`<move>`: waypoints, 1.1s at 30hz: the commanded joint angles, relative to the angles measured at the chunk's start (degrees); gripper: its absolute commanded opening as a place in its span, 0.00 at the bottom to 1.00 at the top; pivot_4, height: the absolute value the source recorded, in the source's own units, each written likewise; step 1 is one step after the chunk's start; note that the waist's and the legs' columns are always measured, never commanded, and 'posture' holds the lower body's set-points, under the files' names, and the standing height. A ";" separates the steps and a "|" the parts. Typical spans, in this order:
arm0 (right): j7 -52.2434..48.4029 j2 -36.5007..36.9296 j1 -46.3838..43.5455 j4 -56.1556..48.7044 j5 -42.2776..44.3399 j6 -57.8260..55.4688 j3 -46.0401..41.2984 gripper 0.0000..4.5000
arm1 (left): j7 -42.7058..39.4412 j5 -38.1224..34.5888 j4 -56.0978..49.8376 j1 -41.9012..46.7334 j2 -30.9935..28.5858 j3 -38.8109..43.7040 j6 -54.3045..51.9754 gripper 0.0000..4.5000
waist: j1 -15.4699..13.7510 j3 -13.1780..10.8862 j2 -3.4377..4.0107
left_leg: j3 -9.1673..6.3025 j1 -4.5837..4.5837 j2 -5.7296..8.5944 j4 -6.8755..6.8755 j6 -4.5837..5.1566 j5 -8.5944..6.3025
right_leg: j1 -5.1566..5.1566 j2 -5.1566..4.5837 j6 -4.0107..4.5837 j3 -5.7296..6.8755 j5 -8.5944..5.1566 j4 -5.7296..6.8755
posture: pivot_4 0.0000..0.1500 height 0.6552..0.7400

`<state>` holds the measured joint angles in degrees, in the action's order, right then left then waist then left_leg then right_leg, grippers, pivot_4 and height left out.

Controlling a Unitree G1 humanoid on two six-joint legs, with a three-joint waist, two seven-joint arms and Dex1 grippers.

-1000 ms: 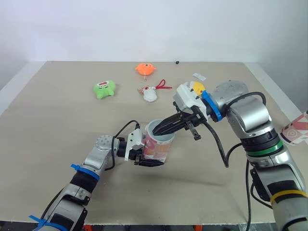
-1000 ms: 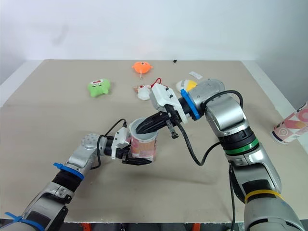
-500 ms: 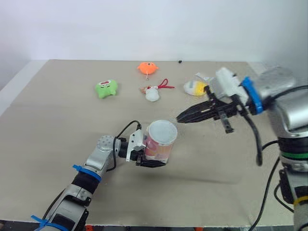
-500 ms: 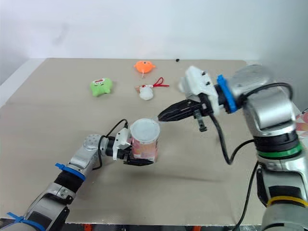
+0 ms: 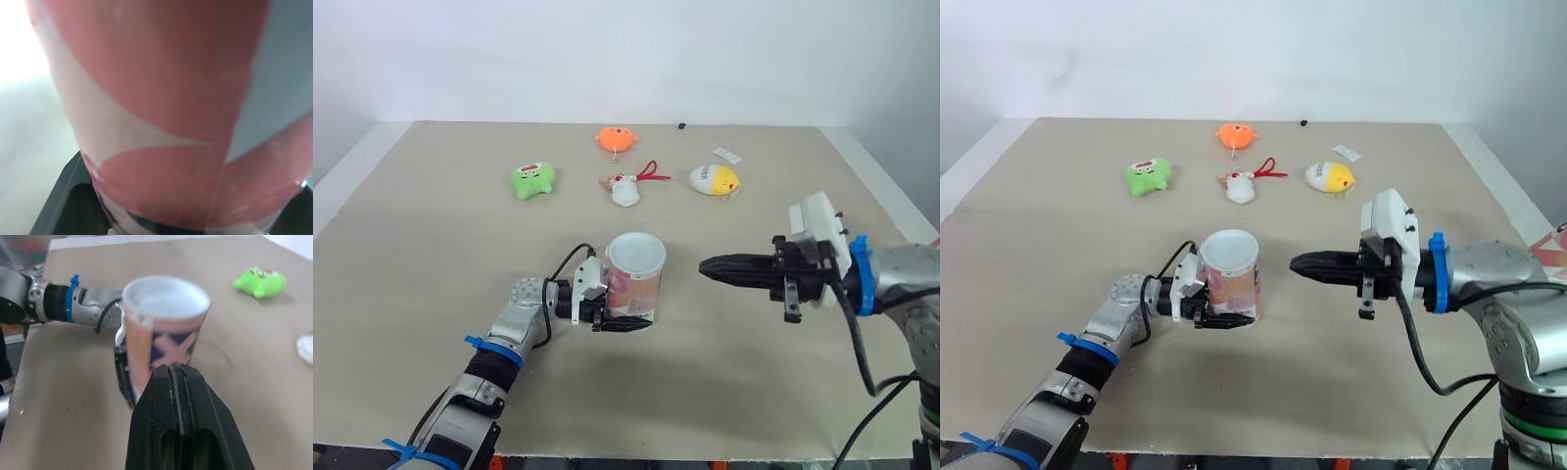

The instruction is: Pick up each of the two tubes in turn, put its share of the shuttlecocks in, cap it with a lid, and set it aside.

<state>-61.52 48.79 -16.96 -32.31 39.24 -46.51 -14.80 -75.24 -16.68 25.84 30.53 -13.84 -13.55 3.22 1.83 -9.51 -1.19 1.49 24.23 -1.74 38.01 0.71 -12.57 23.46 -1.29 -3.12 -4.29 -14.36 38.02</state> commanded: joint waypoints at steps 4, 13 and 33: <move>4.55 0.70 2.12 -2.93 2.73 0.65 -2.68 0.00 | -1.48 -0.02 0.57 0.65 -0.99 0.39 -2.10 0.82 | 0.00 0.00 0.00 | 0.00 0.02 0.03 -0.01 0.00 0.00 | 0.00 -0.01 -0.03 -0.02 -0.03 0.00 | 1.00 0.91; 3.12 3.63 5.50 -2.77 5.56 1.14 -3.68 0.62 | 0.03 2.88 0.32 1.07 -3.35 1.17 1.31 1.00 | -0.04 -0.01 -0.02 | -0.04 0.07 0.05 -0.12 0.00 -0.01 | -0.01 0.02 -0.04 -0.01 -0.20 0.00 | 1.00 0.91; 0.98 -6.75 1.04 13.36 -11.26 15.94 21.95 0.98 | -1.82 -9.91 -27.24 -15.45 -26.73 16.96 -14.00 1.00 | 0.02 -0.22 -0.19 | -0.20 0.06 -0.06 -0.34 -0.02 -0.02 | 0.10 -0.08 0.14 0.07 -0.32 -0.01 | 1.00 0.91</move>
<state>-59.93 42.46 -14.64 -19.71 29.57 -33.15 6.06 -77.88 -23.89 2.29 16.04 -39.53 0.66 -9.44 1.85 -9.74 -1.39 1.29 24.30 -1.79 37.66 0.68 -12.59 23.56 -1.39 -2.97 -4.22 -14.67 38.02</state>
